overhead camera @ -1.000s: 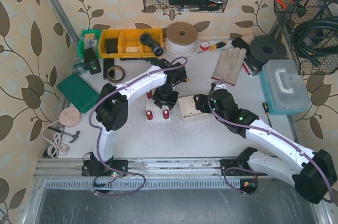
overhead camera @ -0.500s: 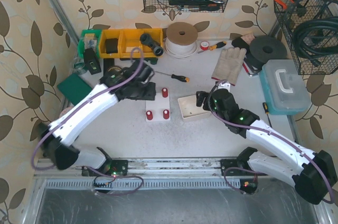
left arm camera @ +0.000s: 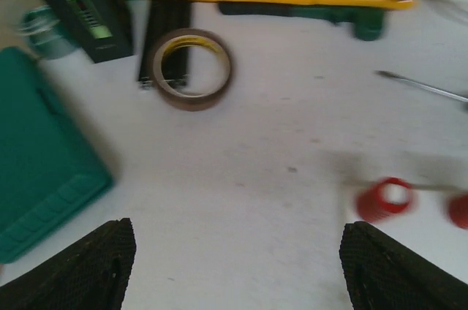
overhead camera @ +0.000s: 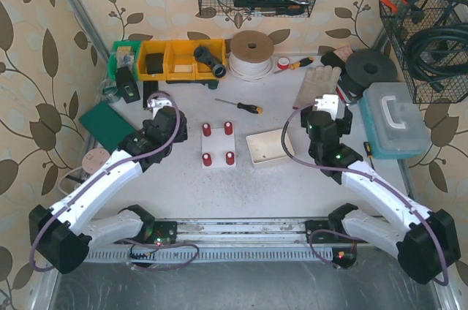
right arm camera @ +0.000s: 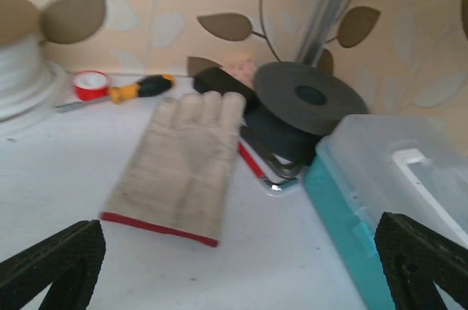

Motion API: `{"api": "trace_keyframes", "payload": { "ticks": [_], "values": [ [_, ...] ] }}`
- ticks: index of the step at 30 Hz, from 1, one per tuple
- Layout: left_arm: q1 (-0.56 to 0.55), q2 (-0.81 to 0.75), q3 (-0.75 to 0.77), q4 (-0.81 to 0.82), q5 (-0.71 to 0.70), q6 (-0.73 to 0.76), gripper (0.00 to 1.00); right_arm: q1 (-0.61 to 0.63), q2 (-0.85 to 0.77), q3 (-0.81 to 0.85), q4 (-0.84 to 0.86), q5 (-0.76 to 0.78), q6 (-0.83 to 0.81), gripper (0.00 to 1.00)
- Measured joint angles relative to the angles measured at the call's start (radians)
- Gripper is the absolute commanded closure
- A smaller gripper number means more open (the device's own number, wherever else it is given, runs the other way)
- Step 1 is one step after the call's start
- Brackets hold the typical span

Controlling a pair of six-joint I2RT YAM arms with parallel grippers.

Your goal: Install the large spring

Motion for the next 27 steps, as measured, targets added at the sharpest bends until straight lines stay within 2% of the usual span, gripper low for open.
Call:
{"api": "trace_keyframes", "payload": {
  "ticks": [6, 11, 19, 27],
  "values": [
    [0.182, -0.055, -0.288, 0.274, -0.078, 0.132, 0.19, -0.137, 0.022, -0.146, 0.143, -0.029, -0.089, 0.0],
    [0.287, -0.039, -0.443, 0.533, -0.091, 0.277, 0.19, -0.212, 0.052, -0.235, 0.275, -0.103, -0.117, 0.0],
    [0.388, 0.057, -0.586, 0.901, -0.055, 0.427, 0.18, -0.246, 0.268, -0.308, 0.521, -0.177, -0.153, 0.0],
    [0.423, 0.177, -0.612, 1.093, -0.009, 0.502, 0.18, -0.287, 0.291, -0.315, 0.637, -0.261, -0.183, 0.0]
  ]
}}
